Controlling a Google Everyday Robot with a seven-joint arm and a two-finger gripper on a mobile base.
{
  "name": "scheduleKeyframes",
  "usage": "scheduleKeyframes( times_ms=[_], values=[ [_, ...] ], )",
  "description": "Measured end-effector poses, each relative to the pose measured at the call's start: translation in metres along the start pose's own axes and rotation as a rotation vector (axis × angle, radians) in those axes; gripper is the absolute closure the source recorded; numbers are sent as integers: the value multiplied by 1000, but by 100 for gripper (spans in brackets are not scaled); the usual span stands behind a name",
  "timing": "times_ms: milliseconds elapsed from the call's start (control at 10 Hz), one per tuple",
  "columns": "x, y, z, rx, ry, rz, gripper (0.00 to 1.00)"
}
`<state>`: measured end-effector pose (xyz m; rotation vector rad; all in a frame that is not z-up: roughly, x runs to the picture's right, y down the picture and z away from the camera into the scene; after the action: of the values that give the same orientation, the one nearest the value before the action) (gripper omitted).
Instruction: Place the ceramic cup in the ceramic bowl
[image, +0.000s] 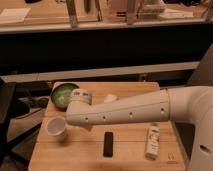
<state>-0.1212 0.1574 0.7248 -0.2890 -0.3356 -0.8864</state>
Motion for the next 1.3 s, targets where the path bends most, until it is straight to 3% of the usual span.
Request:
scheduleKeyframes(
  times_ms=[1300],
  values=[
    [-14,-16,17,40,-68,-150,20]
  ],
)
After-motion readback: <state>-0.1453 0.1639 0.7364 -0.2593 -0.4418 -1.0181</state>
